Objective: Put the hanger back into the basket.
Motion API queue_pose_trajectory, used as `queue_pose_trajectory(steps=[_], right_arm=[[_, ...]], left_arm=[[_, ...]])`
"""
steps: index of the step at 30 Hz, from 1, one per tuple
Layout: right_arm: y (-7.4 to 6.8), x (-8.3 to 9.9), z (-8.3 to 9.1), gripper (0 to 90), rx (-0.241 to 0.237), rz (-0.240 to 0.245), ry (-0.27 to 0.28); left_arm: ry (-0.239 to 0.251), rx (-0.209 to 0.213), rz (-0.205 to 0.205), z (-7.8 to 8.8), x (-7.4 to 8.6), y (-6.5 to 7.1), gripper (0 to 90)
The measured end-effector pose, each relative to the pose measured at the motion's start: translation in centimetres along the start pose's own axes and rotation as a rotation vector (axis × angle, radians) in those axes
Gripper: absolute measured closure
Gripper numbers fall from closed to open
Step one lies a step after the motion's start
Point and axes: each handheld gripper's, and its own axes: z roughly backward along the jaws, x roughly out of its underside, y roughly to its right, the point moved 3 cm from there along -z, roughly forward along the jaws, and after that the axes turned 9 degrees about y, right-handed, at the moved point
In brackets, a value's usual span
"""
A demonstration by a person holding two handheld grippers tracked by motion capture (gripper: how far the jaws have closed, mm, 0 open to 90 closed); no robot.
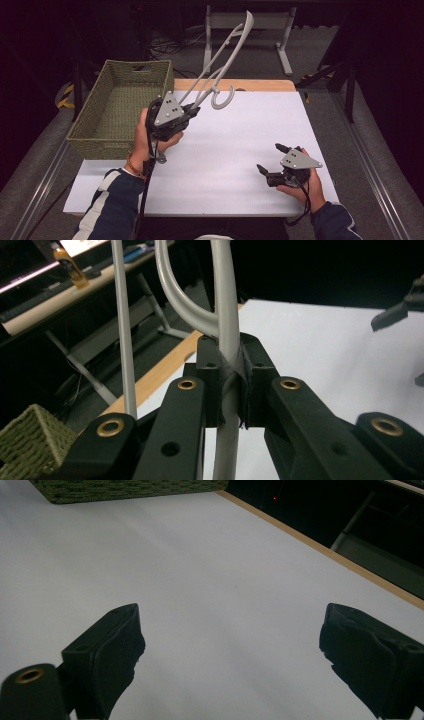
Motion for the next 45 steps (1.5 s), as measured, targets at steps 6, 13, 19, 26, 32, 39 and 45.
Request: queue_pose_trajectory(steps=[6,13,19,26,32,39,45], right_arm=[[-0.1,0.2,-0.2,10.6,-0.001,0.003,-0.012],[-0.2,0.5,-0.4,11.0,-0.014,0.004,-0.033],[-0.4,0.5,-0.6,11.1,-0.018,0.021,-0.039],[-0.5,0.8,-0.8,11.3,-0.023,0.023,-0.054],[-0.5,0.9,-1.0,11.3,-0.024,0.026,-0.061],[-0.6,1.0,-1.1,11.3,-0.023,0.022,-0.069],[-0.7,1.1,-1.2,11.3,-0.025,0.022,-0.074]], left_arm=[[-0.005,-0.044,0.005,1.1,0.5,-1.6,82.2],[-0.040,-0.120,0.010,3.0,2.3,-4.0,82.1],[-0.069,-0.161,0.036,3.7,4.3,-5.9,82.1],[-0.132,-0.204,0.062,4.6,7.2,-8.2,82.1],[-0.200,-0.239,0.067,5.2,9.0,-9.9,82.1],[-0.290,-0.261,0.094,5.9,11.4,-11.7,82.1],[-0.363,-0.254,0.091,6.3,13.0,-12.4,82.0]])
